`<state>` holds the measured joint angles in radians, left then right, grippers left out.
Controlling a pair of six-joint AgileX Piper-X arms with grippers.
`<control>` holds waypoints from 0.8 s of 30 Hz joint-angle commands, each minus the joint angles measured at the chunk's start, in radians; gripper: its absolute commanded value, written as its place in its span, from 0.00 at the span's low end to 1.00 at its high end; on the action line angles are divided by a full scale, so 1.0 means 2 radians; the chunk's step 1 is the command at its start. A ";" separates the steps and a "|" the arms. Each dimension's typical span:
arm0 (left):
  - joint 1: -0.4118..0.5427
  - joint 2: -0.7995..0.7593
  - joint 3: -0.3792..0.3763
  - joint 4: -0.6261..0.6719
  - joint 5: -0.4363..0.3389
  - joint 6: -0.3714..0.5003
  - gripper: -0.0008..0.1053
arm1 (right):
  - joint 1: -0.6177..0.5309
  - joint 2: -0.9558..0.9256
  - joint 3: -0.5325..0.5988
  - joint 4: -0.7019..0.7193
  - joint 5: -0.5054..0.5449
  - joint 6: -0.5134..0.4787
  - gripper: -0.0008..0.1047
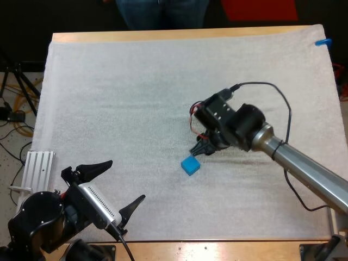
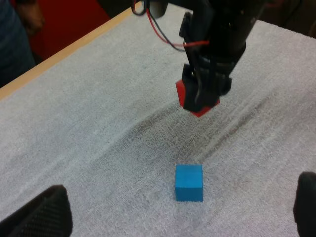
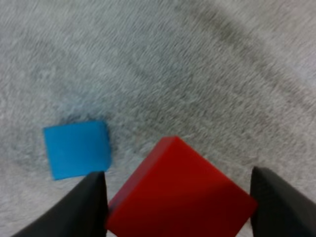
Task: Stack red cube on blue cube
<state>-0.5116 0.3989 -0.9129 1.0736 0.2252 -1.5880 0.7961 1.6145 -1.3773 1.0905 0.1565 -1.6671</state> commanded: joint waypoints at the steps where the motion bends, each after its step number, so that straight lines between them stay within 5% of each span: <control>1: -0.002 0.002 -0.002 -0.001 0.002 -0.004 0.83 | 0.009 -0.008 0.001 -0.012 0.005 0.004 0.01; 24: -0.002 0.002 -0.002 -0.001 0.002 -0.004 0.83 | 0.087 -0.008 0.094 -0.155 0.007 0.015 0.01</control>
<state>-0.5116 0.3989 -0.9129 1.0736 0.2252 -1.5880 0.9697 1.6119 -1.1864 0.7999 0.1641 -1.6327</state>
